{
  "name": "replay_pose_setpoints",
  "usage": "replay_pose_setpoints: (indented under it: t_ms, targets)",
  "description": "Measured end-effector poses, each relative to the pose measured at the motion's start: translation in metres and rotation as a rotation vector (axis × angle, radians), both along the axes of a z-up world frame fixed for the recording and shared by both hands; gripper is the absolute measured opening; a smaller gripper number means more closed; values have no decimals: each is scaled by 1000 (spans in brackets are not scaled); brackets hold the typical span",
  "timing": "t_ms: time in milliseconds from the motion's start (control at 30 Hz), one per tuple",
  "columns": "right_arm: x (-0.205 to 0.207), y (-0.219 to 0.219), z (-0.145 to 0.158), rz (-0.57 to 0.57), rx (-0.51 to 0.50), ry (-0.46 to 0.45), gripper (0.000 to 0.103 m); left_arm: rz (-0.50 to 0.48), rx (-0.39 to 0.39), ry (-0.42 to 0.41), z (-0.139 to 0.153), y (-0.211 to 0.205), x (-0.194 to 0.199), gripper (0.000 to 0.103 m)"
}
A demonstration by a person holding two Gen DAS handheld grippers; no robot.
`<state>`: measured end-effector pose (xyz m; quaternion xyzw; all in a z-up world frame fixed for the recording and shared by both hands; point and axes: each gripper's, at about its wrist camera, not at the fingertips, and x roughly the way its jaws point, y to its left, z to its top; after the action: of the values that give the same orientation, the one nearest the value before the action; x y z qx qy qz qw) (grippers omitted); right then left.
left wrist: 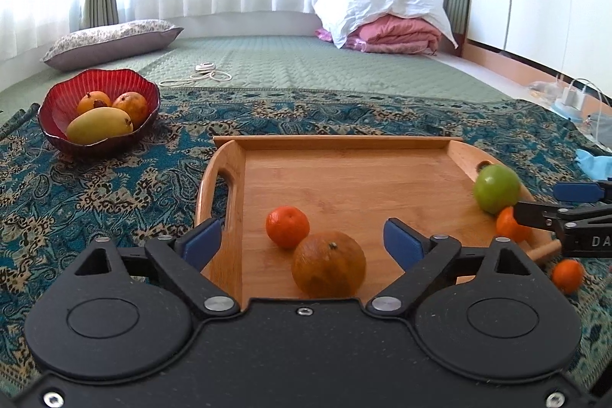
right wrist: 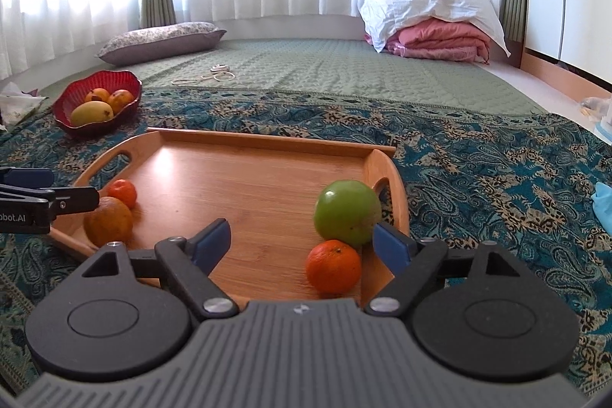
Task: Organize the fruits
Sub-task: 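Withdraw both tools from the tray back toward the loose fruit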
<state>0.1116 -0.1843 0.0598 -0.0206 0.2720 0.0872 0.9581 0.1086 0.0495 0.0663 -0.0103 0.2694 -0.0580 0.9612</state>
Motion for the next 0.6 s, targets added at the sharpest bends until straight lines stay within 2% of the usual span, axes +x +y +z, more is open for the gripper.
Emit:
replay_pose_setpoints:
  t_ms: [400,600]
  targets:
    - [-43,15,-3,66,-3,-84,95,-36,28,-35,-2,-10,-53,97]
    - [-60,17,-15,84,13,-86,97,-53,31,-20,-10,-12,-71,98]
